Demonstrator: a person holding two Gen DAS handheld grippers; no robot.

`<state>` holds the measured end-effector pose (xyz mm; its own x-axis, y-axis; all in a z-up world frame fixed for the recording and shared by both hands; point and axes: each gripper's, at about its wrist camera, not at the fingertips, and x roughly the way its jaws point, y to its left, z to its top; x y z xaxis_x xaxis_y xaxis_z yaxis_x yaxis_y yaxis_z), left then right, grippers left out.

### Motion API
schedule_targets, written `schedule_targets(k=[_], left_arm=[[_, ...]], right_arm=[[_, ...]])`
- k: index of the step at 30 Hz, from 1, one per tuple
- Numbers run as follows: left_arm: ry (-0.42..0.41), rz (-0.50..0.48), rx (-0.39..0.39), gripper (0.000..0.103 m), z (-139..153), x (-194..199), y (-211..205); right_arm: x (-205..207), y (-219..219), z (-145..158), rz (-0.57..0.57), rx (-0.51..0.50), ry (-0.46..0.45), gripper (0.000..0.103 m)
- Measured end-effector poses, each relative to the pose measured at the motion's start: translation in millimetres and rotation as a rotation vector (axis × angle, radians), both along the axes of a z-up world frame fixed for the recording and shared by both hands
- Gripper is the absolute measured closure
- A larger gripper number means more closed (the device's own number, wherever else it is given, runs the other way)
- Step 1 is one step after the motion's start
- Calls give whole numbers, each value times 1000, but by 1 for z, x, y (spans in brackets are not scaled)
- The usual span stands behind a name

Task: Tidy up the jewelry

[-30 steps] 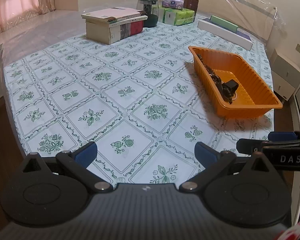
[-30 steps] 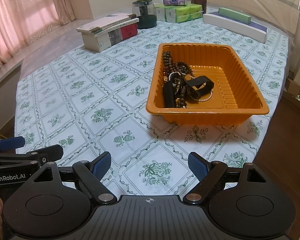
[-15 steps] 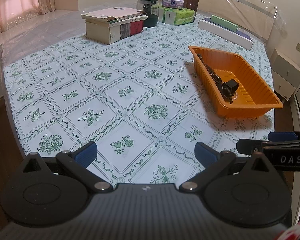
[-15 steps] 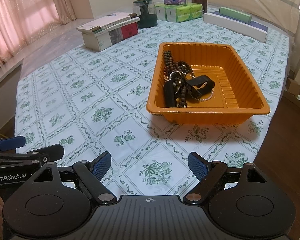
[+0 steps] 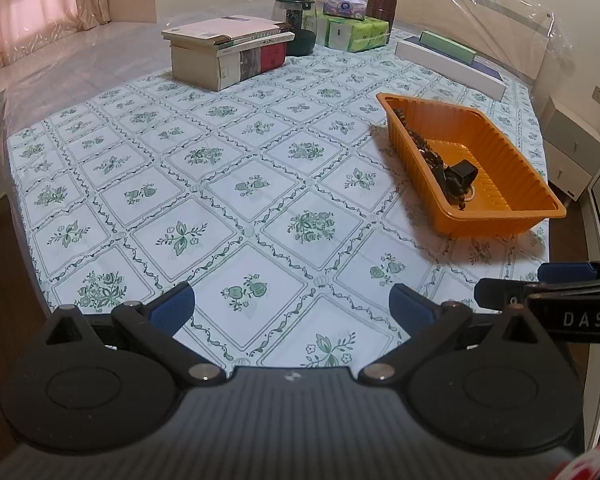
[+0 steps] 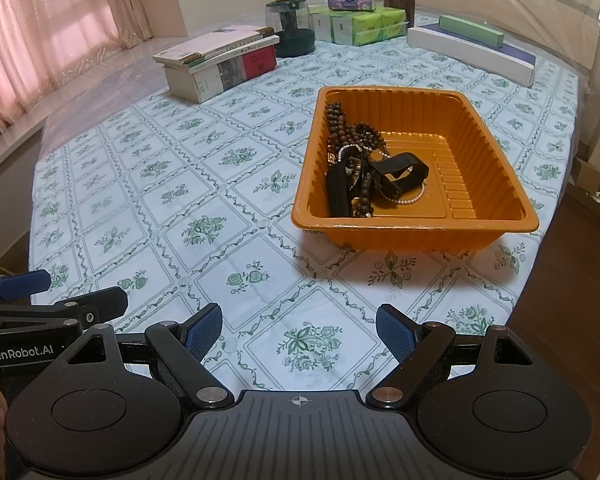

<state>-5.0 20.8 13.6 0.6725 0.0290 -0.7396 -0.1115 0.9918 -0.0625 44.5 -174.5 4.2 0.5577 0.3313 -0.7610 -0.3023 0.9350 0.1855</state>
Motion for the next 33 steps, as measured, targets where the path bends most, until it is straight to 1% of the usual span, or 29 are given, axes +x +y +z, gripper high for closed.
schedule_targets(k=[33], left_arm=[[-4,-6,3,0,4,4,1]], right_arm=[[2,1,5,4,-9,-5,19]])
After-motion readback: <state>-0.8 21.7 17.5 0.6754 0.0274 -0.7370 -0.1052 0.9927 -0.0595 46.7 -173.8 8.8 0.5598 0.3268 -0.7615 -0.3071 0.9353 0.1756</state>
